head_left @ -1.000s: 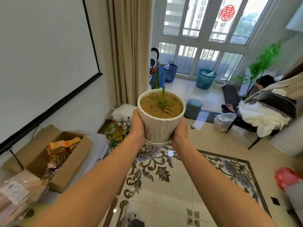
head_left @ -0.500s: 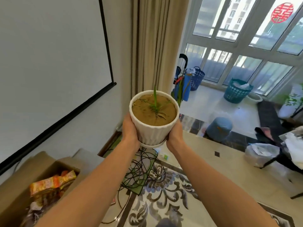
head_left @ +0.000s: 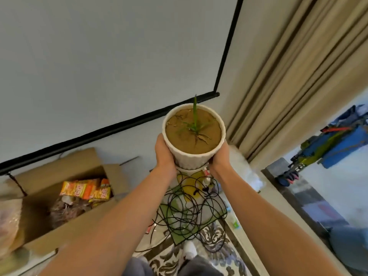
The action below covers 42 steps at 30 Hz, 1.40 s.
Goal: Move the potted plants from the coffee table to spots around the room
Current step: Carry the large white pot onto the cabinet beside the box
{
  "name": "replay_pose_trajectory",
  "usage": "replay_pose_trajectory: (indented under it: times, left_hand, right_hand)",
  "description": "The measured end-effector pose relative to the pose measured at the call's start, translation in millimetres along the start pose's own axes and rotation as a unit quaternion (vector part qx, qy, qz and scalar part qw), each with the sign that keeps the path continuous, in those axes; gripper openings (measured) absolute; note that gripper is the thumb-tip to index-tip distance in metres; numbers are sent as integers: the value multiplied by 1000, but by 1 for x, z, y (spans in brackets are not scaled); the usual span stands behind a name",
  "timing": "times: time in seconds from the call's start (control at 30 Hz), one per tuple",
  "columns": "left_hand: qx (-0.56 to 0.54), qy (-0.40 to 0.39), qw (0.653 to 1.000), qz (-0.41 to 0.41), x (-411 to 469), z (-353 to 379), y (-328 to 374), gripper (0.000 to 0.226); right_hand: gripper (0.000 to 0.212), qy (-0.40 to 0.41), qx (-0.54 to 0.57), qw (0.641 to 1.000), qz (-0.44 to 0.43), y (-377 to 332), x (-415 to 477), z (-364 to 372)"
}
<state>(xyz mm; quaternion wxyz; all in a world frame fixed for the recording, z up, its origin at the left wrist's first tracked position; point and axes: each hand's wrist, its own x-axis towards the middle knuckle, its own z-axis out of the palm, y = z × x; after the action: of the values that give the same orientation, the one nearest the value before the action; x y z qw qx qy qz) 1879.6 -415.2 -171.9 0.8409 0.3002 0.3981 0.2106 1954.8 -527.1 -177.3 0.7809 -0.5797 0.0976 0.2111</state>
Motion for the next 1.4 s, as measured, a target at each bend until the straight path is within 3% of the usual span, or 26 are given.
replay_pose_trajectory:
  times: [0.33, 0.6, 0.8, 1.17, 1.4]
  left_hand:
    - [-62, 97, 992, 55, 156, -109, -52, 49]
    - [-47, 135, 985, 94, 278, -217, -149, 48]
    - [-66, 145, 980, 123, 342, -265, -207, 49]
    - [-82, 179, 956, 218, 379, -286, -212, 44]
    - [-90, 221, 948, 209, 393, -298, -198, 53]
  right_hand:
    - [33, -93, -74, 990, 70, 157, 126, 58]
    - [34, -170, -87, 978, 87, 332, 225, 49]
    - [35, -215, -118, 967, 73, 419, 281, 40]
    - [34, -281, -108, 953, 38, 457, 313, 69]
    - [35, -294, -103, 947, 76, 483, 327, 93]
